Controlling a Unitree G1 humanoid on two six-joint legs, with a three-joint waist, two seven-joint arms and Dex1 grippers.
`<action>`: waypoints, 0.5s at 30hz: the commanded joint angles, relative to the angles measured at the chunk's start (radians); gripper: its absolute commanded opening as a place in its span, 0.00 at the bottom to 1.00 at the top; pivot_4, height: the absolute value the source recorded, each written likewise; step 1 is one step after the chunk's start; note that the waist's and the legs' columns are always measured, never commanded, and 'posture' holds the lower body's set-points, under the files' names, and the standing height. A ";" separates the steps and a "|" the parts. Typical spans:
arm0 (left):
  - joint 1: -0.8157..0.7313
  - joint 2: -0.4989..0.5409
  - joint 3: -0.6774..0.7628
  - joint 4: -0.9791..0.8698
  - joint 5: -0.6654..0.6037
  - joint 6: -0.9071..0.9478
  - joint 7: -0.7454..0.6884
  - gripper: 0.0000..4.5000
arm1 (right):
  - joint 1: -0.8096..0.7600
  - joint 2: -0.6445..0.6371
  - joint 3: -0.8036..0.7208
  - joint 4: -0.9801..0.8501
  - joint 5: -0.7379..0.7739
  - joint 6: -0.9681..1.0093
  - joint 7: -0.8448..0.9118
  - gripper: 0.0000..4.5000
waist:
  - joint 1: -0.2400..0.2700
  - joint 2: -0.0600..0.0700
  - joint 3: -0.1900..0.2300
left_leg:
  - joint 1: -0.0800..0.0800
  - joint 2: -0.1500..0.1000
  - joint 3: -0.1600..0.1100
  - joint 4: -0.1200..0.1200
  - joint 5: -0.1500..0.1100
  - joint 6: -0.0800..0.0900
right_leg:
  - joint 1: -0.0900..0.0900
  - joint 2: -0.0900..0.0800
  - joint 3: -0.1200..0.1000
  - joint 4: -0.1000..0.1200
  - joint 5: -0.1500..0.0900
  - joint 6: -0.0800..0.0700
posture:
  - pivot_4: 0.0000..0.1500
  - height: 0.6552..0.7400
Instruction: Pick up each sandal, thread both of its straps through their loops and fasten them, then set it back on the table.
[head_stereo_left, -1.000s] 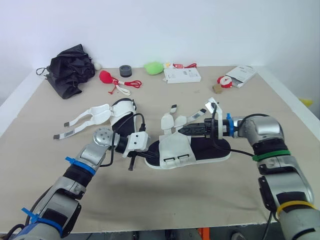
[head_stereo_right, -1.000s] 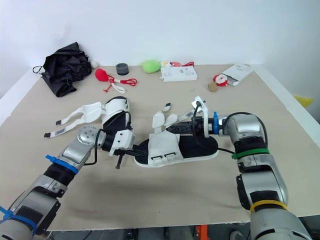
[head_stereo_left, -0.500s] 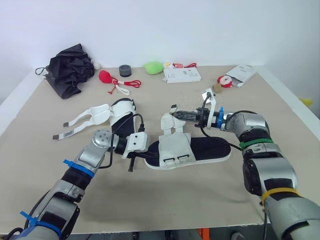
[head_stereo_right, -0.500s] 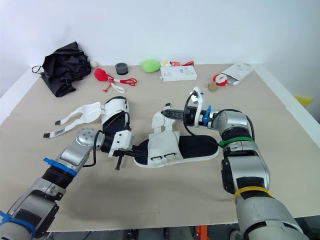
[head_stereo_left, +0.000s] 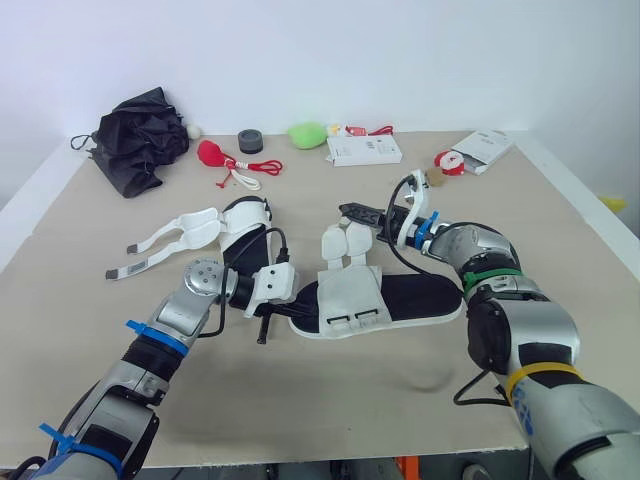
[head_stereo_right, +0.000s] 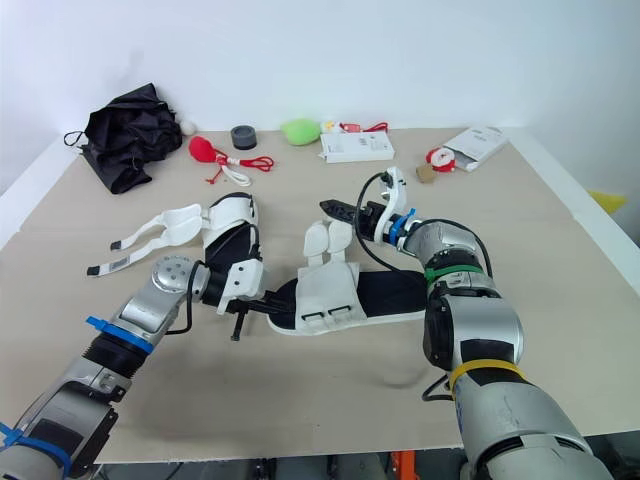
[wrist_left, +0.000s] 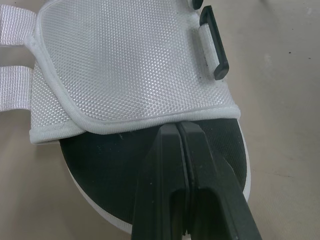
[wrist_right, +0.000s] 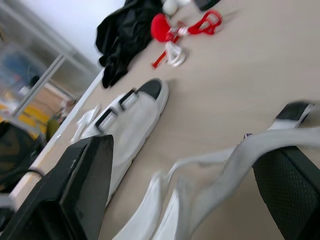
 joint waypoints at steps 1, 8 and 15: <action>0.044 0.012 -0.040 0.030 0.051 0.035 0.003 0.00 | -0.038 -0.013 -0.038 0.003 -0.009 -0.046 -0.033 1.00 | 0.000 0.000 0.000 | 0.000 0.000 0.000 0.000 0.000 0.000 | 0.000 0.000 0.000 0.000 0.000 0.000 | 1.00 1.00; 0.054 0.011 -0.042 0.017 0.051 0.038 0.008 0.00 | -0.036 -0.025 -0.063 0.032 -0.040 -0.096 -0.103 0.59 | 0.000 0.000 0.000 | 0.000 0.000 0.000 -0.001 0.000 0.000 | 0.000 0.000 0.000 0.000 0.000 -0.001 | 1.00 1.00; 0.052 0.007 -0.039 0.017 0.048 0.040 0.014 0.00 | -0.025 -0.025 -0.059 0.011 -0.043 -0.068 0.014 0.01 | 0.000 0.000 0.000 | 0.000 0.000 0.000 -0.001 0.000 0.000 | 0.000 0.000 0.000 0.000 -0.001 0.000 | 1.00 1.00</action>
